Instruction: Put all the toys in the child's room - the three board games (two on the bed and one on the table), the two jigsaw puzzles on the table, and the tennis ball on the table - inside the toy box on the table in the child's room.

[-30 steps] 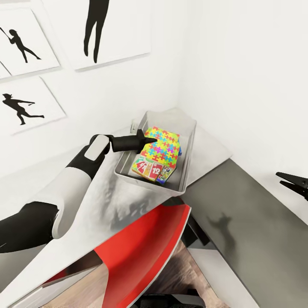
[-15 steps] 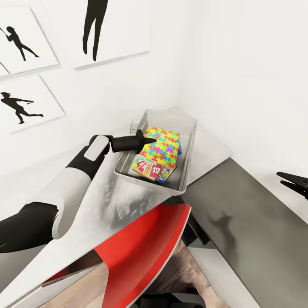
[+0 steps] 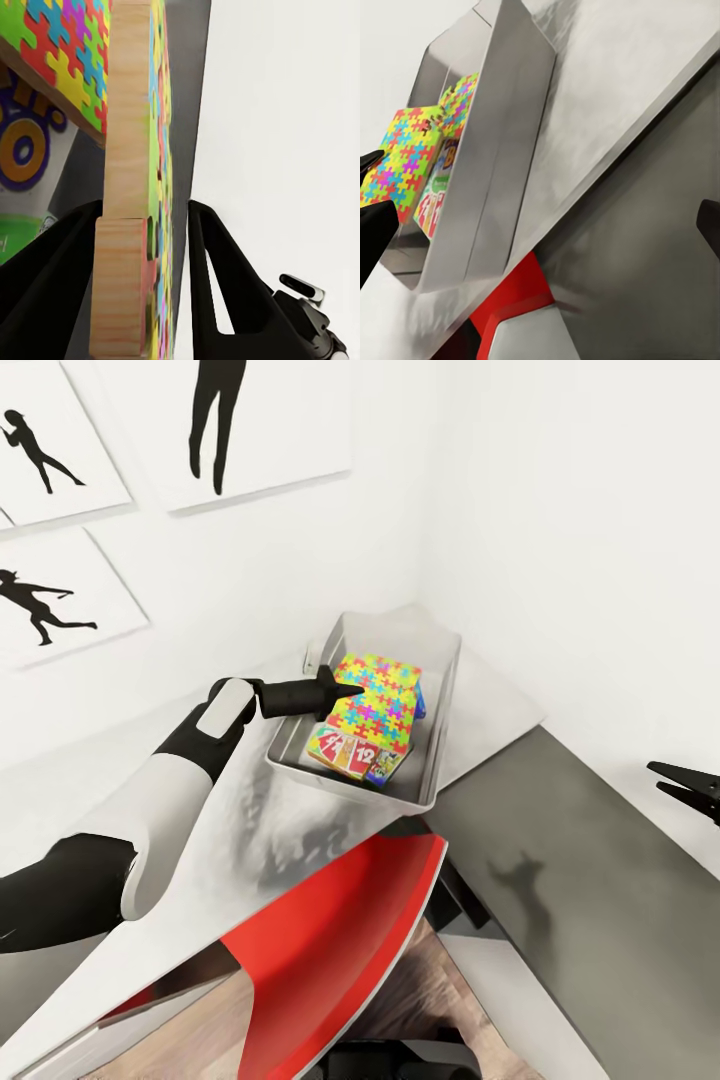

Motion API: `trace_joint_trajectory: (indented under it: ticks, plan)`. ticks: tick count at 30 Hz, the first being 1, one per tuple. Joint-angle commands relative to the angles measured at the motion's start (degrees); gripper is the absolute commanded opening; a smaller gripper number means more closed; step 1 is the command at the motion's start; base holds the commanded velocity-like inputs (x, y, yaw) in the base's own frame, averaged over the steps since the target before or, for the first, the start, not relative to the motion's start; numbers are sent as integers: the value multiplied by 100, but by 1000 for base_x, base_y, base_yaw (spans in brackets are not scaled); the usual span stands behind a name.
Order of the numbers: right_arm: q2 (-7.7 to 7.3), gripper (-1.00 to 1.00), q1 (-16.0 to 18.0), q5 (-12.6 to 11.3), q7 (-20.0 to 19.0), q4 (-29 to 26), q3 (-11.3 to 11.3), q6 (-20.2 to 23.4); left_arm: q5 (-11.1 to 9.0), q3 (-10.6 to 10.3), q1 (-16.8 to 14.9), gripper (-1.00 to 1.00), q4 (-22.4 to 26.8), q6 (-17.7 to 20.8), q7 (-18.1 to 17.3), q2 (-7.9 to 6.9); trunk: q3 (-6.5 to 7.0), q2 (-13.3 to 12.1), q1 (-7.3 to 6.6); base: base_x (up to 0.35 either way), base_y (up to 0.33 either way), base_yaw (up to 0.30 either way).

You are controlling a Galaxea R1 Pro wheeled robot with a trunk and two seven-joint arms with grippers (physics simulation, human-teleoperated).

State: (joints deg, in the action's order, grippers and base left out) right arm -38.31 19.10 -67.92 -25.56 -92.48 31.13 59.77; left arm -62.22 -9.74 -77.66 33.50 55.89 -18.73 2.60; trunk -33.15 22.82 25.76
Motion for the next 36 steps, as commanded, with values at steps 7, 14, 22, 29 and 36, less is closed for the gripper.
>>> trace_joint_trajectory:
  ticks: [7,14,22,29,36]
  plan:
    - [-1,100,6,51,-55,2,7,23,38,-2,-4,-100,-9,2,-52,-4,-69,10,3,0,0,0]
    - [-1,100,6,51,-55,2,7,23,35,-2,-6,-100,-10,1,-52,-5,-133,10,3,0,0,0]
    - [-1,100,0,51,-55,2,7,23,39,-2,-14,-100,-28,-1,-52,-2,-160,10,3,0,0,0]
    - [-1,100,-2,51,-55,2,7,23,42,-2,-38,100,-94,-26,-51,-43,-165,10,3,0,0,0]
    - [-1,100,-3,51,-55,2,9,23,41,-3,-45,100,-110,-37,-47,-93,-166,10,3,0,0,0]
